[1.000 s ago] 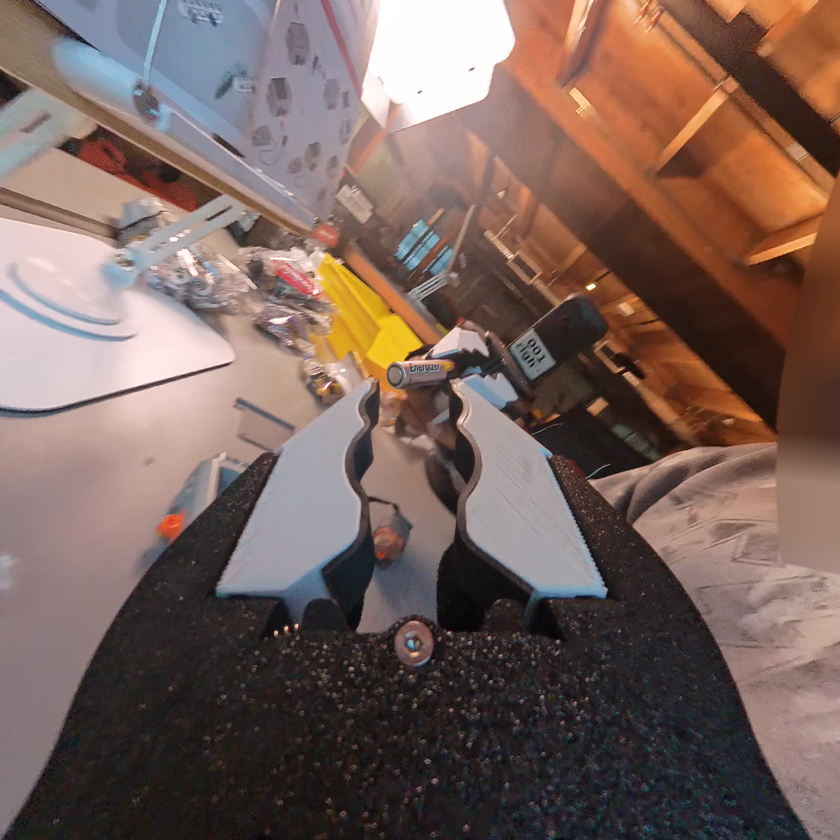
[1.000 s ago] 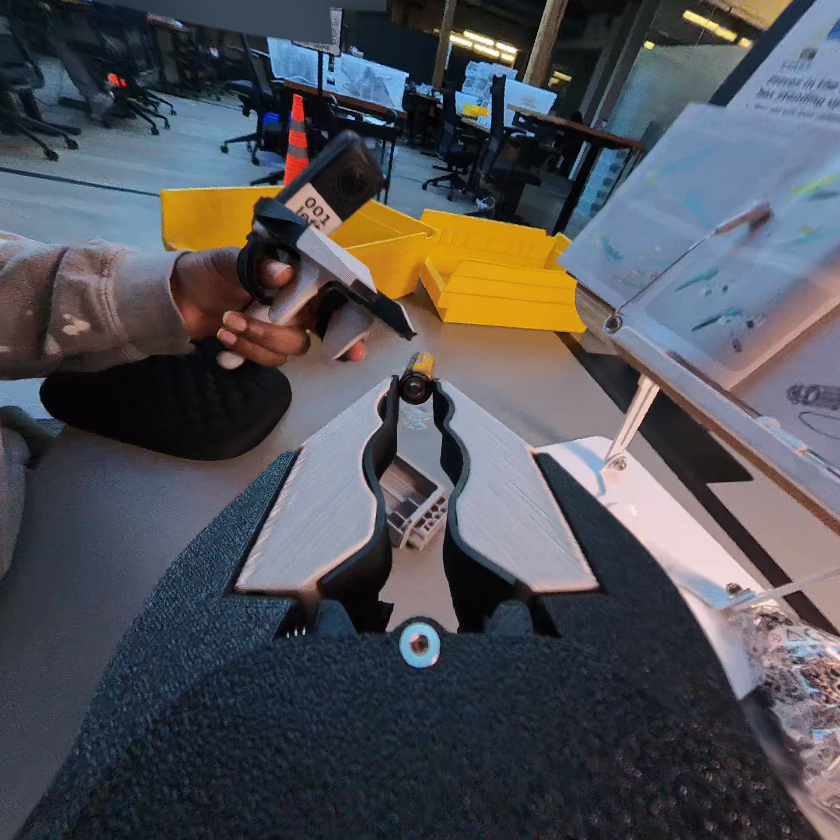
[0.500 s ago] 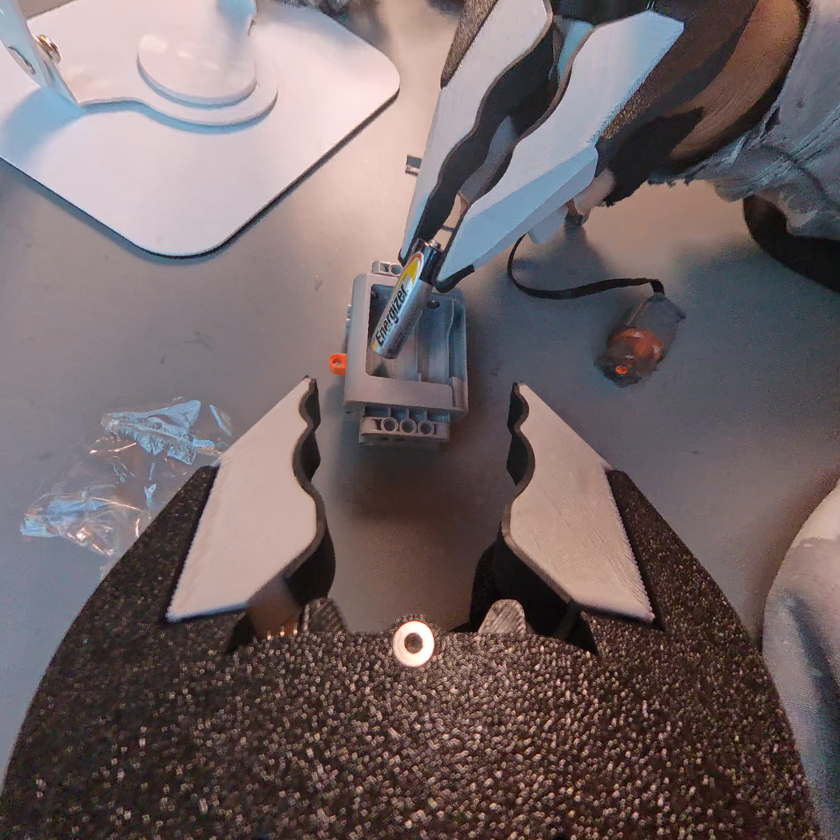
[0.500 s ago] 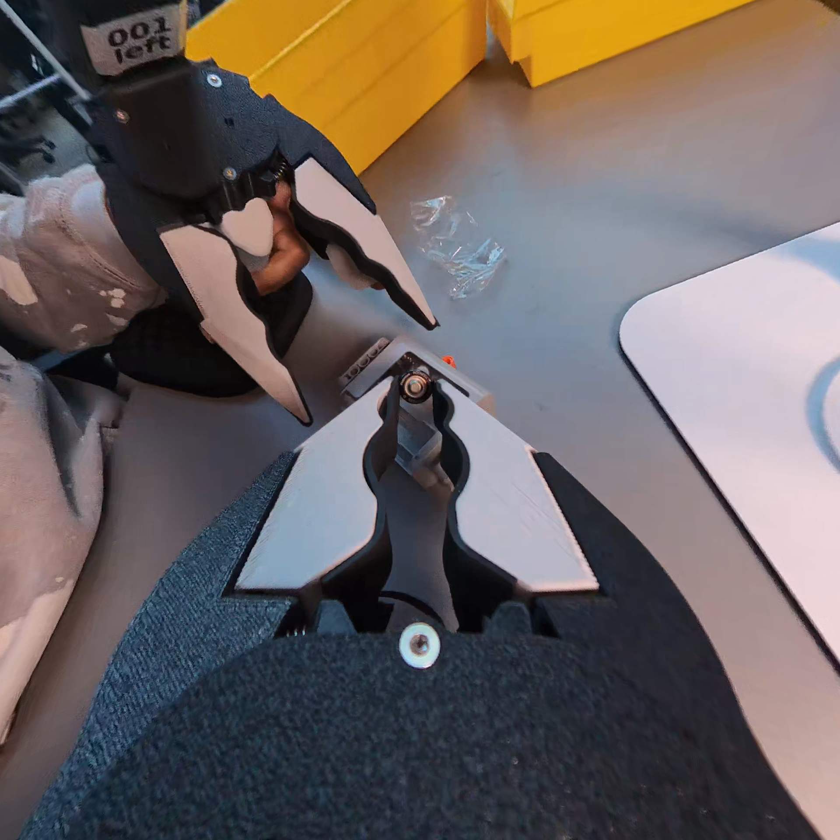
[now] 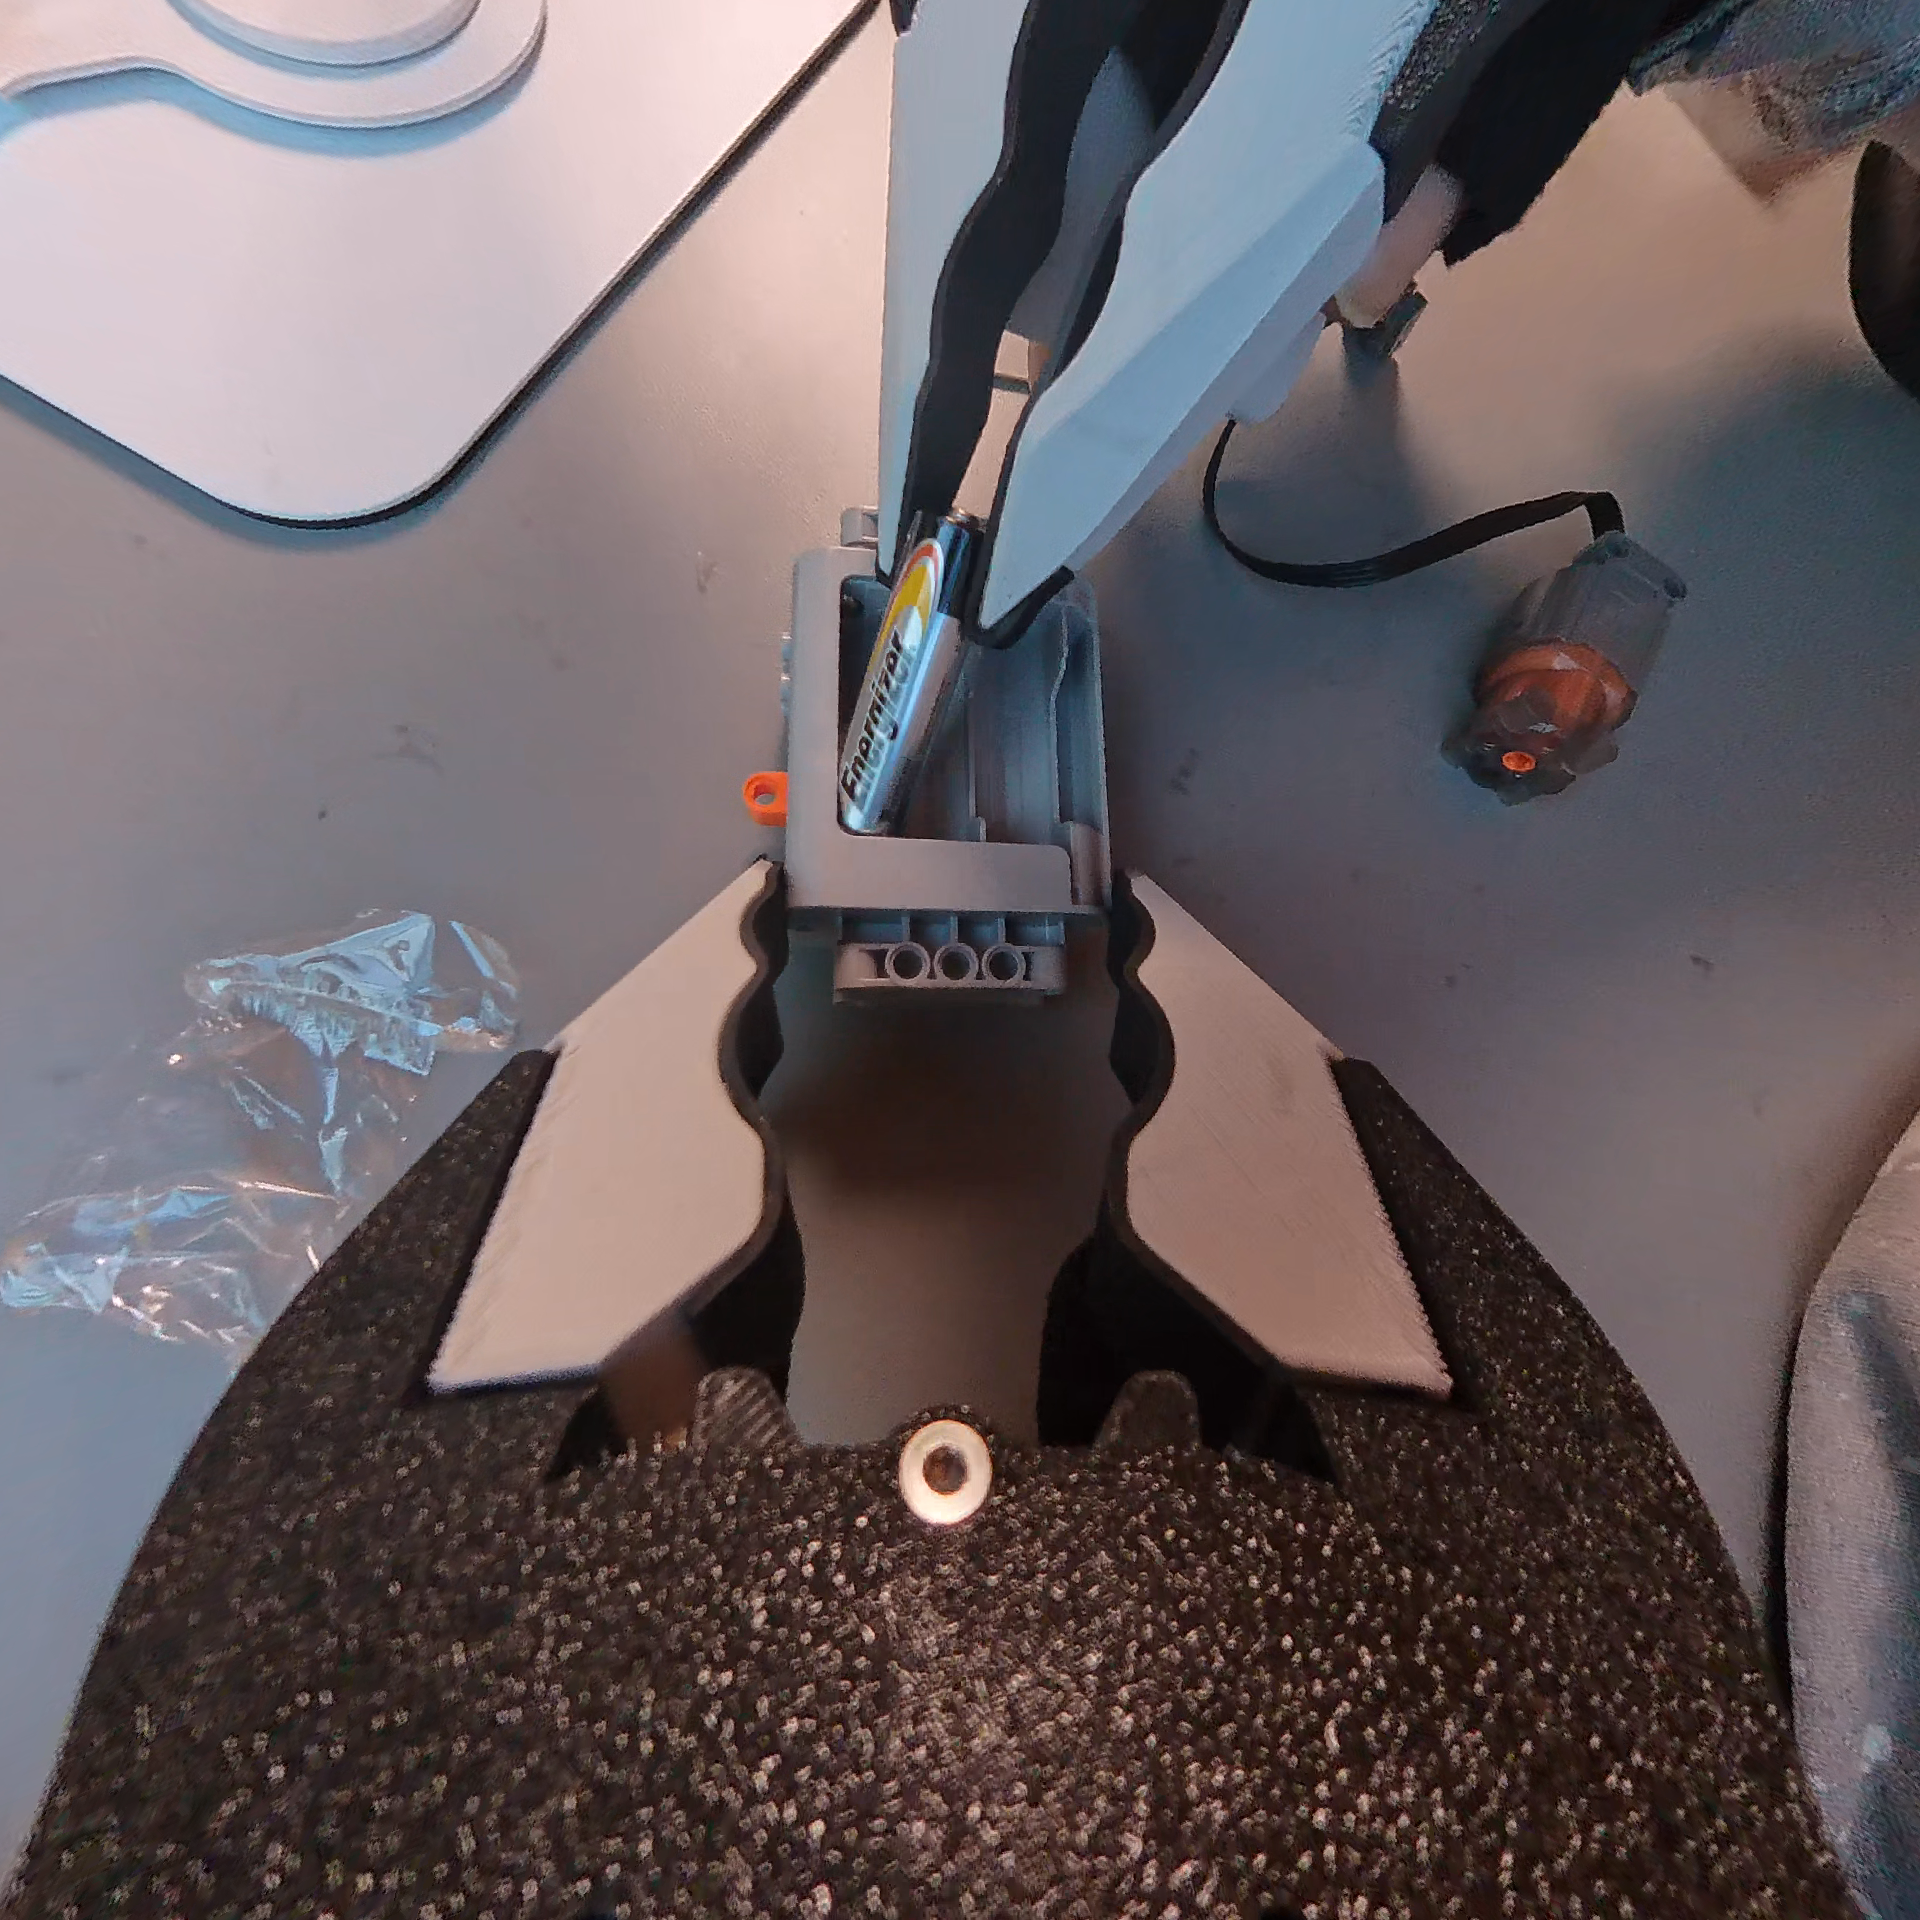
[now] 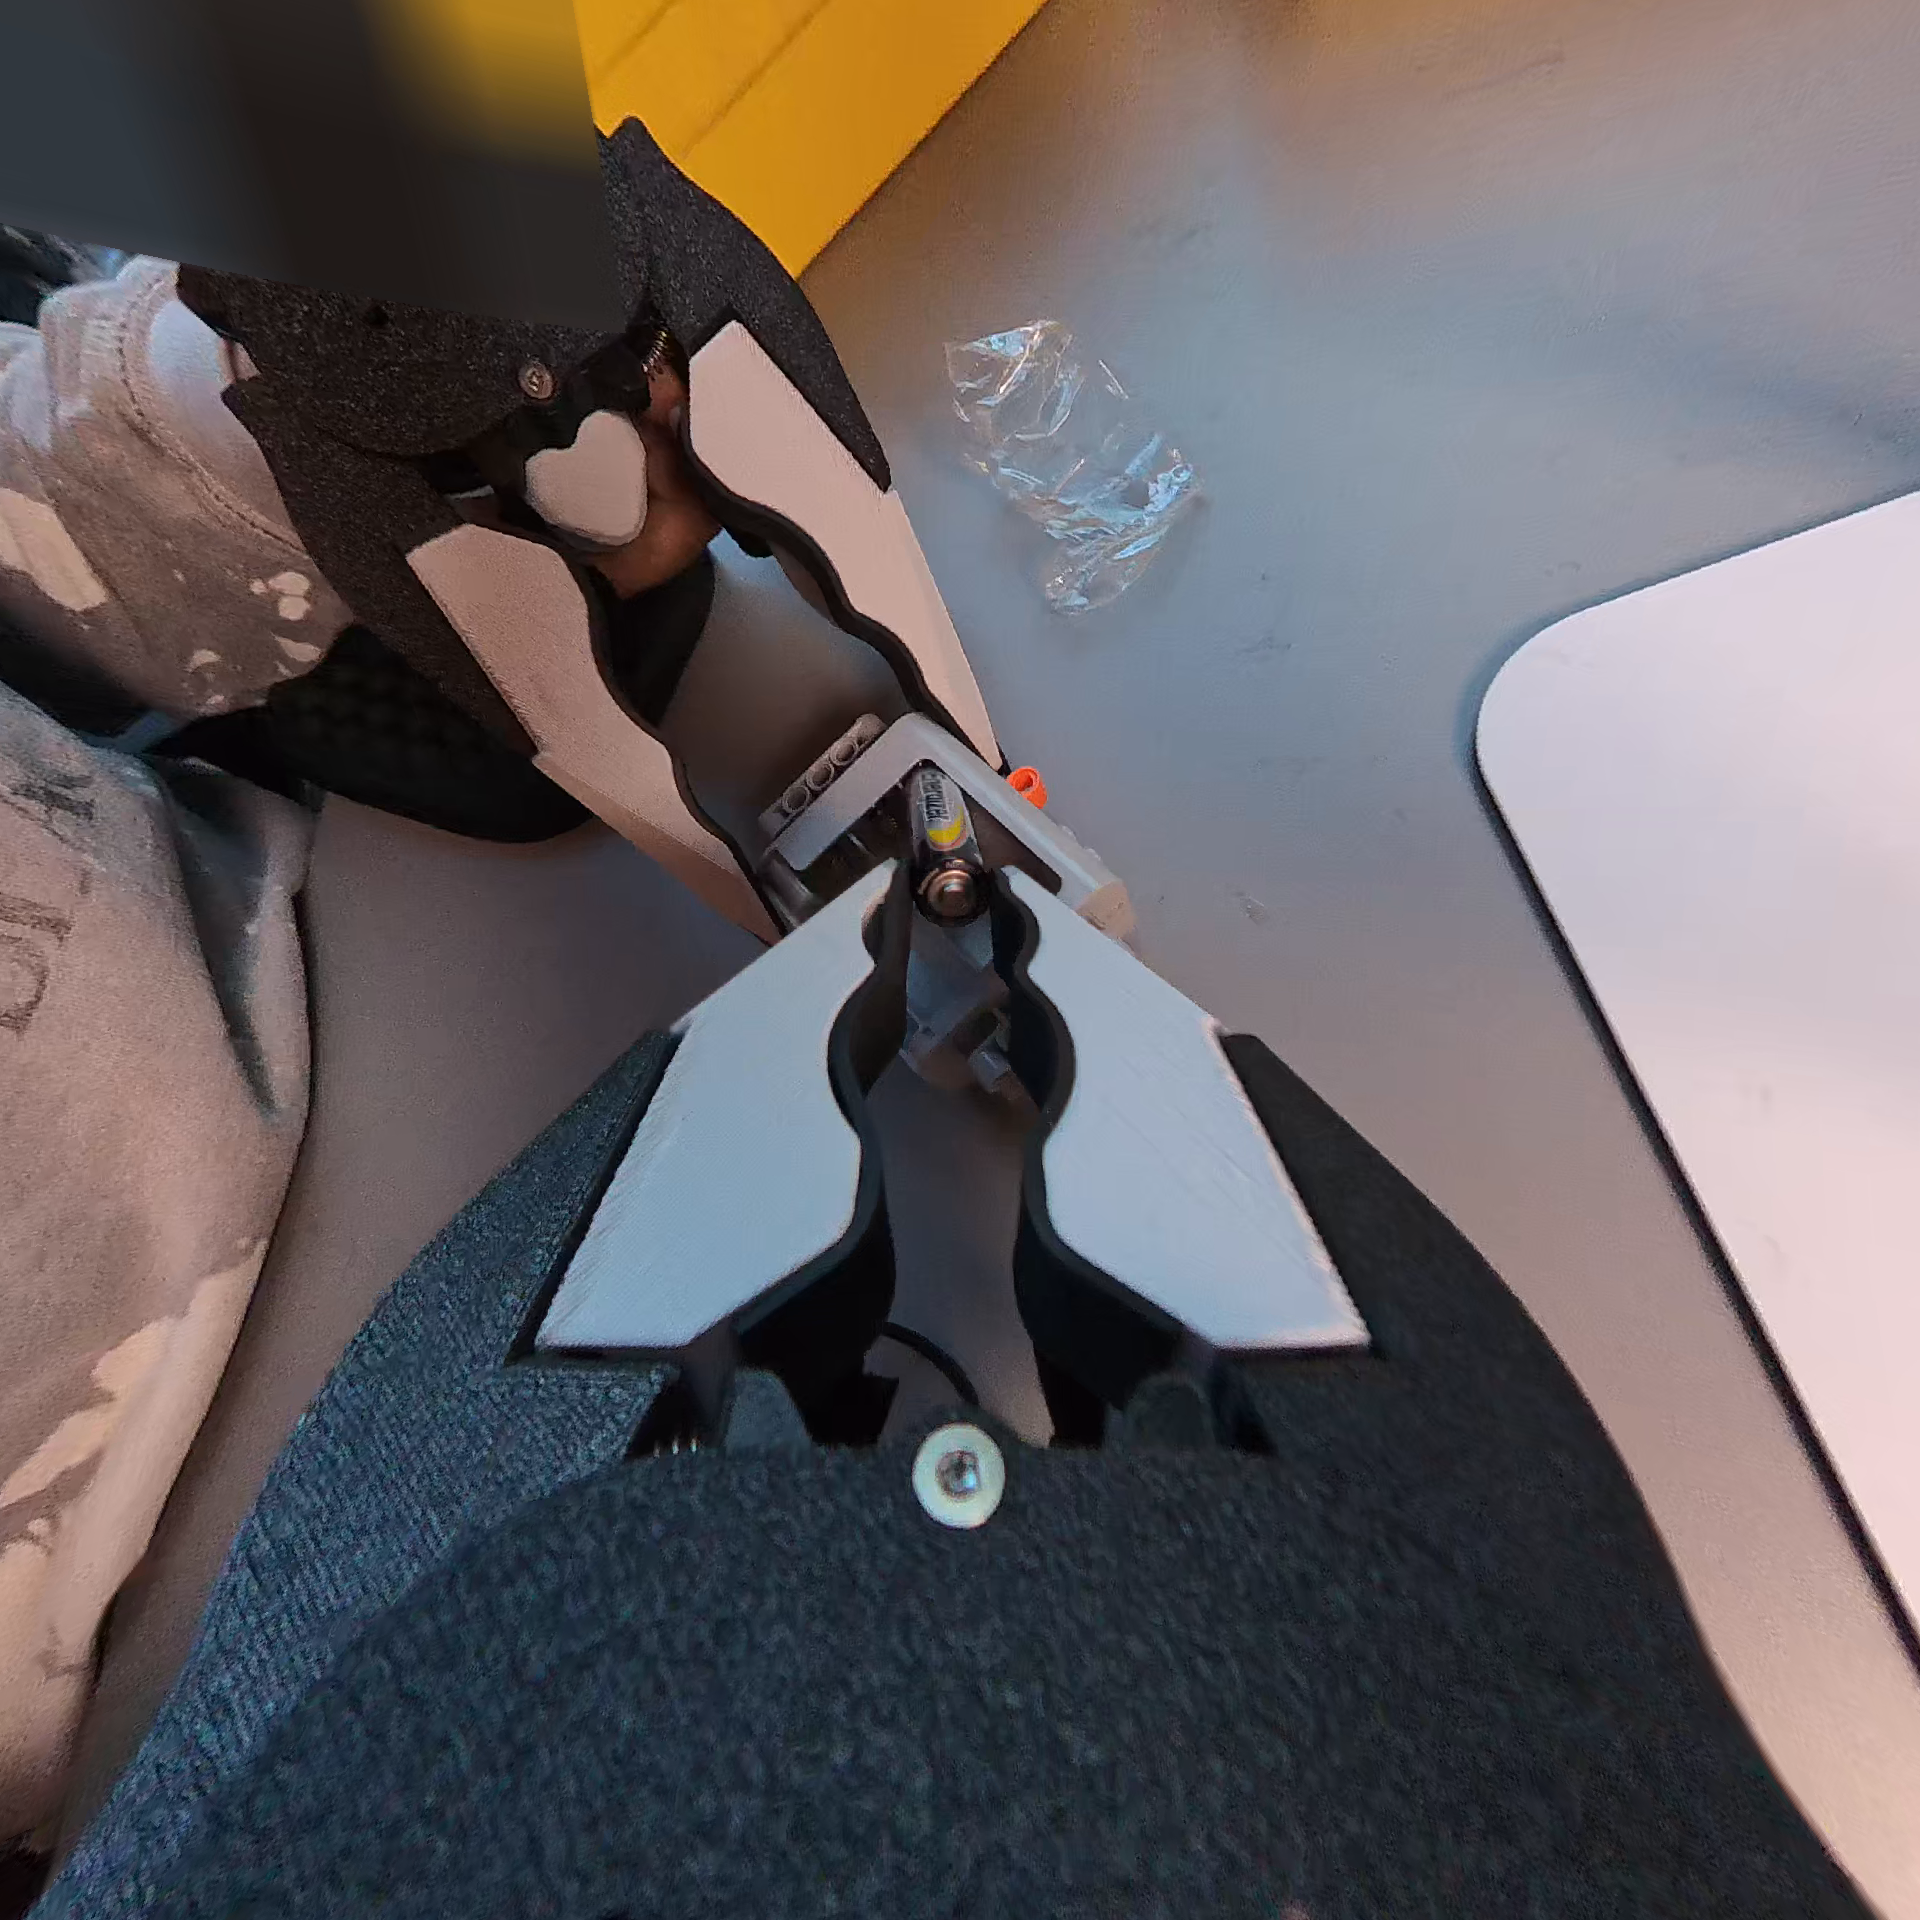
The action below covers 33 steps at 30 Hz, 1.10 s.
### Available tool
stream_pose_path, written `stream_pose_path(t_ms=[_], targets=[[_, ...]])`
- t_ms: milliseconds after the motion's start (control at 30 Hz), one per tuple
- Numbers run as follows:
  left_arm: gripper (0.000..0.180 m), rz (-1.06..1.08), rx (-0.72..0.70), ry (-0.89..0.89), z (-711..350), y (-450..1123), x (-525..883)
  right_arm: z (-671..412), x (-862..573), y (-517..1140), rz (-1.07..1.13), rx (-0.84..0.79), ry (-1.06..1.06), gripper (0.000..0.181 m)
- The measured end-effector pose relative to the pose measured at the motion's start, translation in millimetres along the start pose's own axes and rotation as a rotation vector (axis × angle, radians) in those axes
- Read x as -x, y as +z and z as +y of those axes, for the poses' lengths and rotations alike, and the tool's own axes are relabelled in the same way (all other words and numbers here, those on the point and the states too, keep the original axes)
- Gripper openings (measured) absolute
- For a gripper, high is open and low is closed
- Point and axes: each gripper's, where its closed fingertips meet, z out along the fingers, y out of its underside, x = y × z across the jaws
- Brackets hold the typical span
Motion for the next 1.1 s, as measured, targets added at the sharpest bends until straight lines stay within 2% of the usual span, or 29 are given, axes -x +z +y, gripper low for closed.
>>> stream_pose_path(t_ms=[900, 1000, 1100], targets=[[0.060, 0.011, -0.005, -0.006, 0.6, 0.7, 0.5, 8.0, -11.8, -3.3, 0.294, 0.185, -0.301, 0.019], [0.060, 0.002, -0.003, -0.016, 0.7, 0.8, 0.4, 4.8, -11.0, -10.0, 0.336, 0.168, -0.286, 0.018], [0.060, -0.013, 0.002, -0.025, 0.9, 1.0, -0.7, 4.7, -6.1, -10.3, 0.349, 0.147, -0.247, 0.009]])
